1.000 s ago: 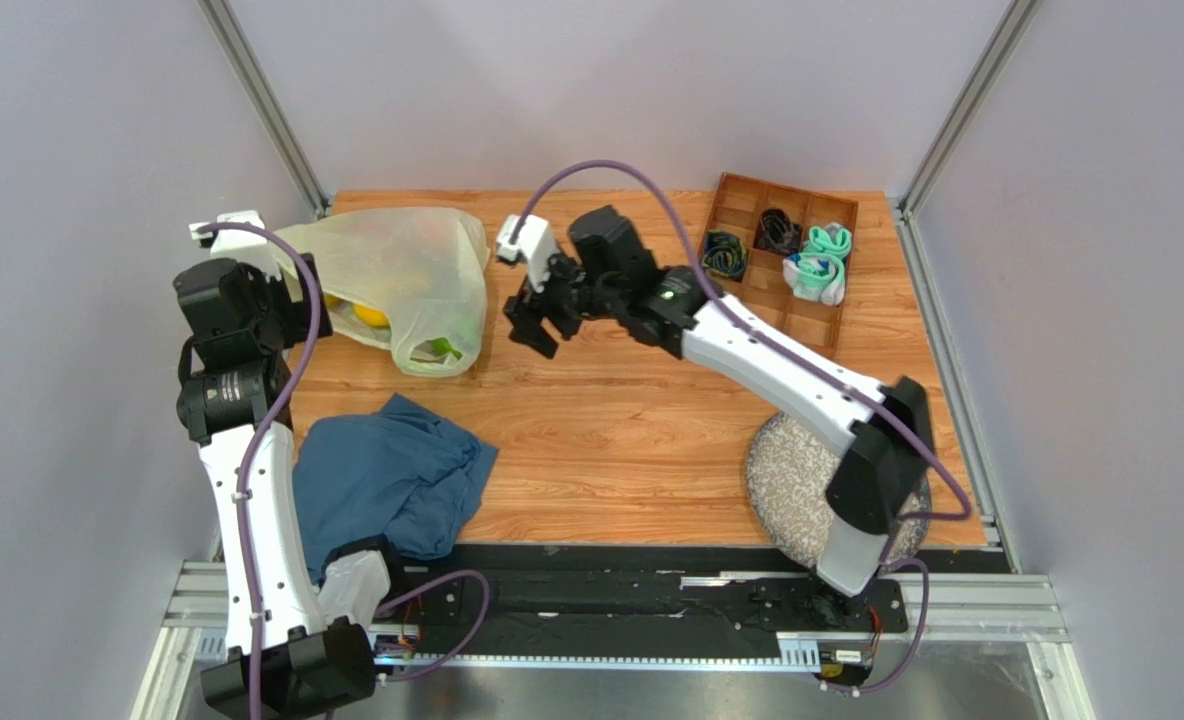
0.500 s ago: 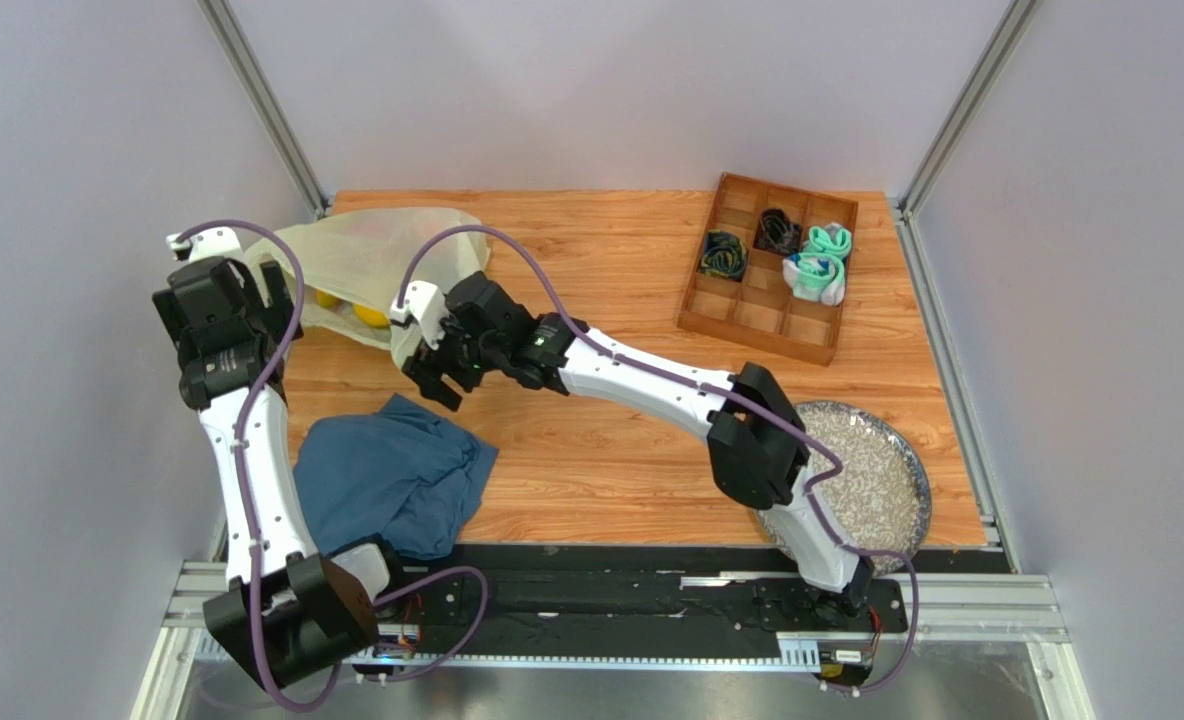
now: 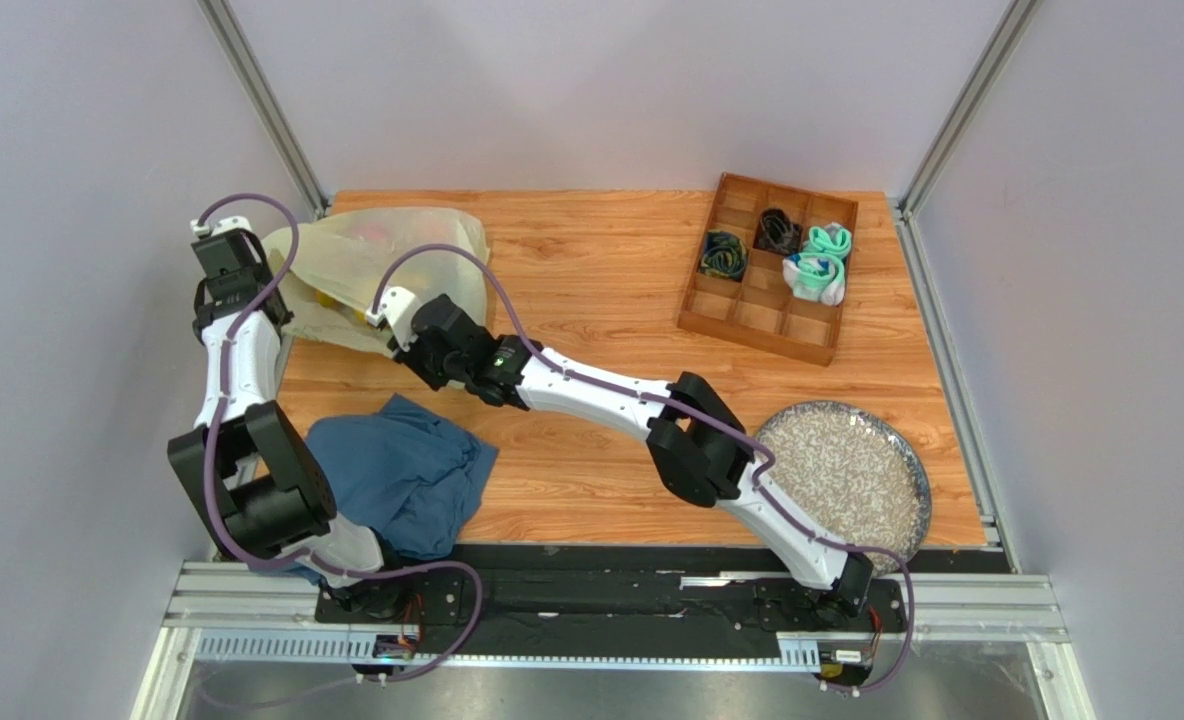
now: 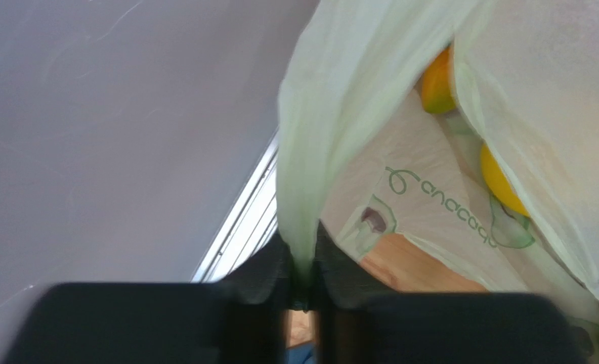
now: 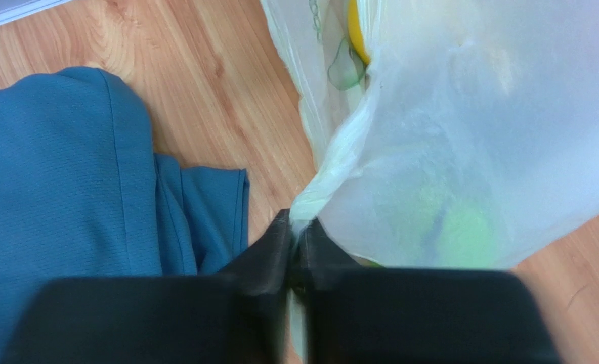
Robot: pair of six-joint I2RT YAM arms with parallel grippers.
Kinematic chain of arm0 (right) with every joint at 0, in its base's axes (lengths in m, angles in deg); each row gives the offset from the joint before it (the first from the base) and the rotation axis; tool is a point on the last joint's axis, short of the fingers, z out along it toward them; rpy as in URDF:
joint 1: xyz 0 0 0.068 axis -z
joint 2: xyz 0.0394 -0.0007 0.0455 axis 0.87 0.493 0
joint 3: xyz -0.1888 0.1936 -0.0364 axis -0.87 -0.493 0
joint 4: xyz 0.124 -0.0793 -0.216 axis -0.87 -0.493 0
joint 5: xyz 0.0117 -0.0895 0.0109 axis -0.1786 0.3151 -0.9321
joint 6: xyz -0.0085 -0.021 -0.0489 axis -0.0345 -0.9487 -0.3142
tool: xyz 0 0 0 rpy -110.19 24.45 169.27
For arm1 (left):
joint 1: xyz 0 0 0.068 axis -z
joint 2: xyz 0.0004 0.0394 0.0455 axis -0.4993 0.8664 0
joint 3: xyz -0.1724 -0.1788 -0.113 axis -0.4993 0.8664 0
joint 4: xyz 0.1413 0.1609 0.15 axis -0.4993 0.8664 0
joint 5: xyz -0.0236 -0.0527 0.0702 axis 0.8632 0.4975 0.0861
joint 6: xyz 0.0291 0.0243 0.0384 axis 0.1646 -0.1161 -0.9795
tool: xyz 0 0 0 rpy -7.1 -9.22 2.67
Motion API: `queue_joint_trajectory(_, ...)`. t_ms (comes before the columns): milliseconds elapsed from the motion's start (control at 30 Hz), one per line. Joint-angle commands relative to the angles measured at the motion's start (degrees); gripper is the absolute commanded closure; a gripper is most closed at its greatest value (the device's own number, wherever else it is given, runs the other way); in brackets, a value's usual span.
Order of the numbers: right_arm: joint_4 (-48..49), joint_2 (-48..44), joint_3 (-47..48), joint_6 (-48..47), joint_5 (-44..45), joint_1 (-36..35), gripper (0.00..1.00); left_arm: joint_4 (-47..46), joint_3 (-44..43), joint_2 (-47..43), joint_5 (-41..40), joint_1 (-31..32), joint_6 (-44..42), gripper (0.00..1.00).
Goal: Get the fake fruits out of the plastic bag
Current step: Move the plastic bag to the center of the board.
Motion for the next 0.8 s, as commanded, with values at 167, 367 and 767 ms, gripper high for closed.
queue_joint_trajectory(167, -1.02, -23.21, -18.08, -0.94, 3.49, 5.79, 1.00, 7.01, -0.74, -10.69, 22.76, 3.32, -2.13, 1.00)
queue_joint_trajectory(367, -6.73, -41.04, -31.89, -2.34, -0.39, 16.68, 1.00, 17.11, 1.82, -26.00, 46.14, 8.67, -7.15, 1.00)
queue_joint_trajectory(767, -16.85, -55.22, -53.52, -7.27, -1.88, 32.52, 1.00, 21.52, 8.93, -36.49, 64.71, 25.47, -1.62, 1.00)
